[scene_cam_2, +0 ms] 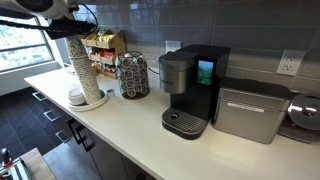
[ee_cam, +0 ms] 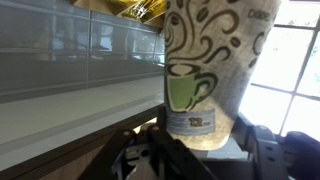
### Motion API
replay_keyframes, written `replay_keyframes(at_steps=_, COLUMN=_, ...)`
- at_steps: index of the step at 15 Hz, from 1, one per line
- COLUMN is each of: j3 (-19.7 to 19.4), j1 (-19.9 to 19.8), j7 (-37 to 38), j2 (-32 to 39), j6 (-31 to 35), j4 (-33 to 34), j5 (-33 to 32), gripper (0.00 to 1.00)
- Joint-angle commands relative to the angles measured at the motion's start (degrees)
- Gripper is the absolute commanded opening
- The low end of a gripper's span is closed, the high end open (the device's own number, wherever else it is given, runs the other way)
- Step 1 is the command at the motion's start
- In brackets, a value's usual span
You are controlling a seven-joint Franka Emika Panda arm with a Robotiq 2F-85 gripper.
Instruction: Pick up the coffee cup from the counter and place it on the stacked cups on the right
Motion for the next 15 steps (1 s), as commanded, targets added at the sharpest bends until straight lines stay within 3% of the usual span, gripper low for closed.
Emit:
replay_keyframes(at_steps=1, j3=0.8, j1=-1.4, j7=-0.6, j2=-0.2, j6=-1.3, j4=-0.8, j5=0.8, gripper=0.89)
replay_keyframes(at_steps=3, j3=0.8, j1=-1.5, j7=0.0, j2=-0.5, j6=-1.3, j4=-0.5, j5=0.5, gripper=1.00)
replay_keyframes(at_steps=9, j3=0.8, j1=-1.9, j7=1.9, j2=-1.5, j6=-1.0, j4=0.1, j5=-0.2, gripper=1.00)
replay_keyframes(at_steps=15, j3=1.4, j1=-4.2, j7=16.3, j2=-4.3, j6=-0.9, j4=4.9, j5=-11.6, gripper=1.00)
